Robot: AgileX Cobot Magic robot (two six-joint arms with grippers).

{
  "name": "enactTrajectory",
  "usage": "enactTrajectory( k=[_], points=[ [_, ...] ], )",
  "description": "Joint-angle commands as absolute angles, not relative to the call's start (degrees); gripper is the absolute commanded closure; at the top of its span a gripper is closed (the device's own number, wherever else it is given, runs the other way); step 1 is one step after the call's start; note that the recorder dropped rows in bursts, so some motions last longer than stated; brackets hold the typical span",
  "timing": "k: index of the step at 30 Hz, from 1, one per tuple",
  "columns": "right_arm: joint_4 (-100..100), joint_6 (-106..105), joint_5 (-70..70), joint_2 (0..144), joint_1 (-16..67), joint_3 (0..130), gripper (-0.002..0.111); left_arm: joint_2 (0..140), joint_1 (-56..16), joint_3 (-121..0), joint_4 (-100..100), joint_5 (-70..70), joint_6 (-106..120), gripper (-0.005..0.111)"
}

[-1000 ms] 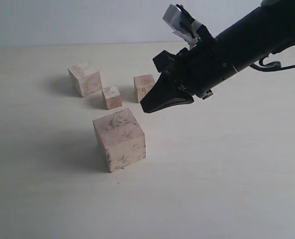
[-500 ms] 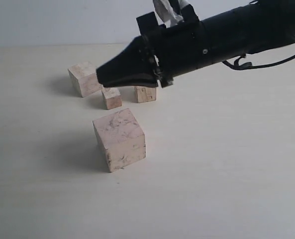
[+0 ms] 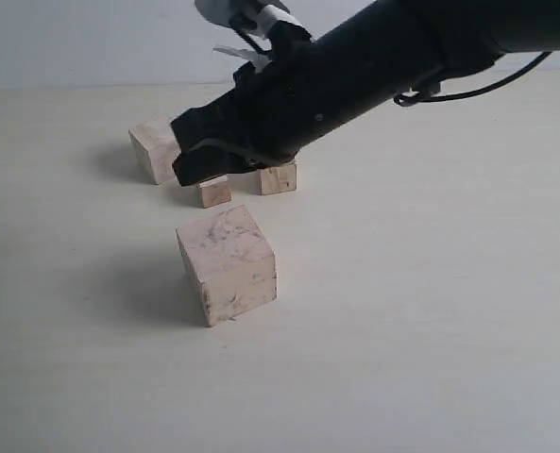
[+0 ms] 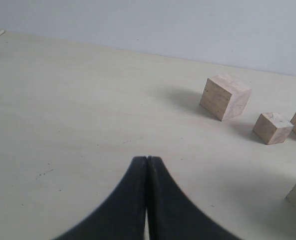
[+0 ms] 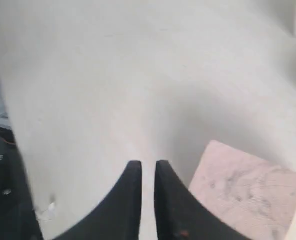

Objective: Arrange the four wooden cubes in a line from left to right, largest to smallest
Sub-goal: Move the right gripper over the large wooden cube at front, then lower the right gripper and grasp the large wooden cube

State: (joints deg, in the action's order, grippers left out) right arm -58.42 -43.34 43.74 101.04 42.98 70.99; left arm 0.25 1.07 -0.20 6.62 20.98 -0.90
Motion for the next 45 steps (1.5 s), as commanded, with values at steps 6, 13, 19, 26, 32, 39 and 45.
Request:
enactTrajectory(
  k=[6, 13, 19, 26, 32, 39, 45],
  points=[
    [-2.55, 14.62, 46.49, 100.78, 52.33, 83.24, 0.098, 0.00, 1.01, 0.00, 6.90, 20.53, -0.86, 0.107],
    [-4.33, 8.84, 48.89, 102.74, 52.62, 83.24, 0.053, 0.00, 1.01, 0.00, 6.90, 20.53, -0.70, 0.107],
    [-7.49, 8.55, 47.67, 109.86, 52.62, 83.24, 0.004, 0.00, 1.01, 0.00, 6.90, 20.53, -0.70, 0.107],
    [-11.54, 8.55, 46.84, 114.12, 52.62, 83.24, 0.004, 0.00, 1.01, 0.00, 6.90, 20.53, -0.70, 0.107],
    [-10.42, 8.56, 44.45, 116.82, 53.36, 83.24, 0.004, 0.00, 1.01, 0.00, 6.90, 20.53, -0.70, 0.107],
    [-9.19, 9.78, 43.96, 119.10, 53.36, 83.24, 0.010, 0.00, 1.01, 0.00, 6.90, 20.53, -0.70, 0.107],
    [-8.81, 8.82, 43.77, 118.38, 53.36, 83.53, 0.083, 0.00, 1.01, 0.00, 6.90, 20.53, -0.61, 0.107]
  ],
)
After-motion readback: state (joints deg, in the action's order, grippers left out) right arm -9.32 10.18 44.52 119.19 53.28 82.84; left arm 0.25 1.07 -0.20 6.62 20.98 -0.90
